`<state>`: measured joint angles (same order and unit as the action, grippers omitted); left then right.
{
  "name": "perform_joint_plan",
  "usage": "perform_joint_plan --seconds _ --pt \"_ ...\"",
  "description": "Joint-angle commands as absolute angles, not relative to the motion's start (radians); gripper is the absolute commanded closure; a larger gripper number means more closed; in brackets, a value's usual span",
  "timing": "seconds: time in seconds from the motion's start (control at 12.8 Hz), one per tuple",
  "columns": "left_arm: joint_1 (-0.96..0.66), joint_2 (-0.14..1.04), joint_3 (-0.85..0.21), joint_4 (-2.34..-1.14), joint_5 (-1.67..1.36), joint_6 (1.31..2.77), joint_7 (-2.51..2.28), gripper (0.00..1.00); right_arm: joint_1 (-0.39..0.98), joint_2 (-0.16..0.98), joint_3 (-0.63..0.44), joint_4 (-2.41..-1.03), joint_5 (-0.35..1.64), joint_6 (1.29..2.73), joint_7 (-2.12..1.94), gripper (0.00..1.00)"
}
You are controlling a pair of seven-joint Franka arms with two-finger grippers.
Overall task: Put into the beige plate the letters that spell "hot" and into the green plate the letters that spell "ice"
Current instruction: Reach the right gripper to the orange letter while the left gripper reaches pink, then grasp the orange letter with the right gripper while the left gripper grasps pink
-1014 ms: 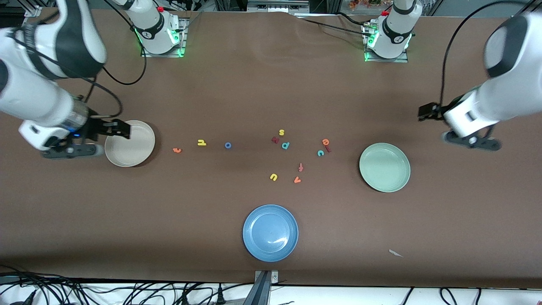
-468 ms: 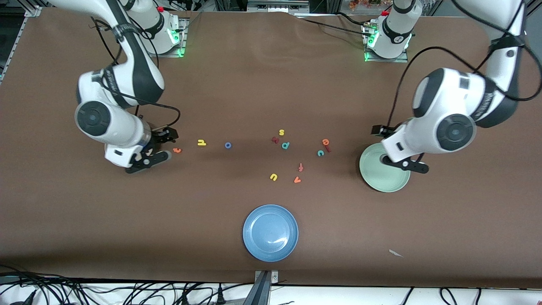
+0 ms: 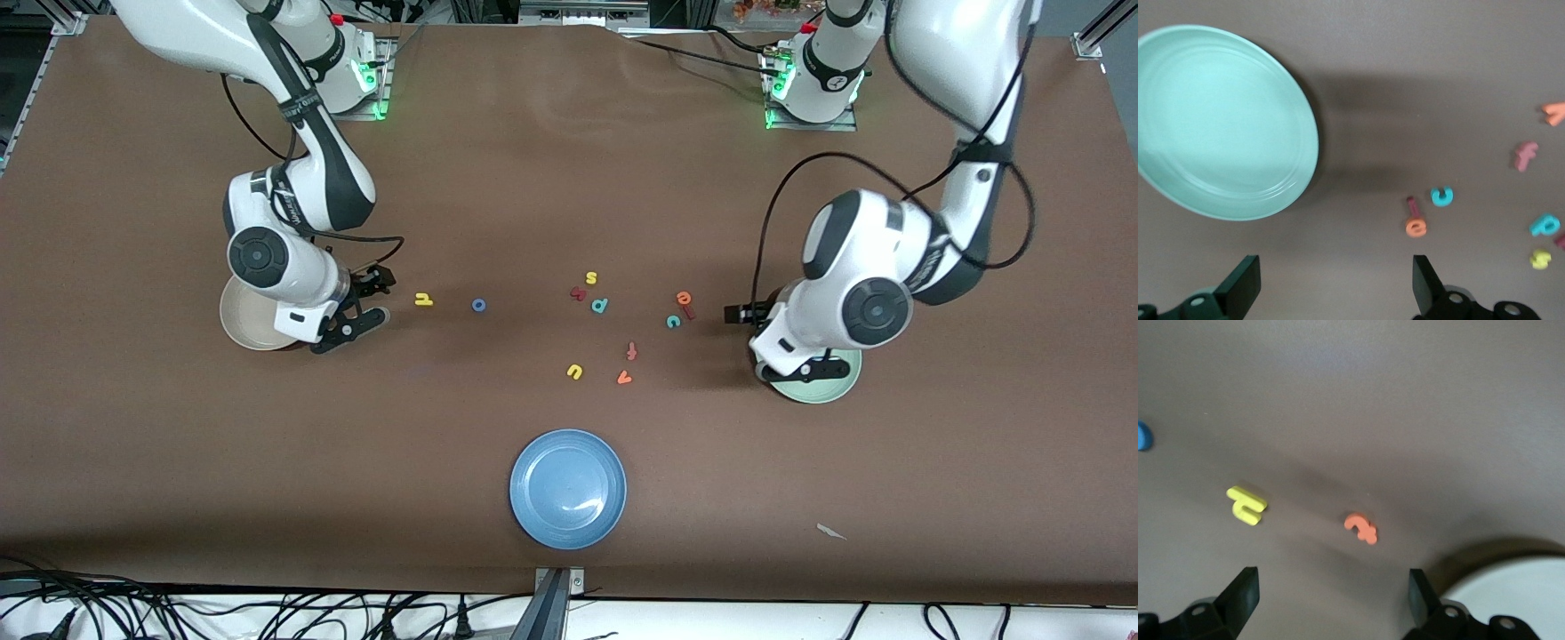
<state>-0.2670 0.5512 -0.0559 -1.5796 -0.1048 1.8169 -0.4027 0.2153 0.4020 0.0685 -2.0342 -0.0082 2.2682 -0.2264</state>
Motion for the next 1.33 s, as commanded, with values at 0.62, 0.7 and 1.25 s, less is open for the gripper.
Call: perform_joint_plan --seconds 0.62,0.7,1.25 --pt "-0.364 0.693 -0.052 -1.628 -0.239 1.991 -0.620 0.48 0.198 0.491 0.064 -2.066 -0.021 2.427 -0.284 0.33" --pt "-0.364 0.695 -0.051 -1.635 -0.239 1.991 -0.620 0.48 0.198 0.498 0.063 -2.066 -0.021 2.431 -0.284 0.36" --pt "-0.364 0.693 -0.054 -1.693 -0.284 2.031 -0.620 0.61 0.193 0.512 0.061 -2.065 -0.021 2.441 -0.285 0.65"
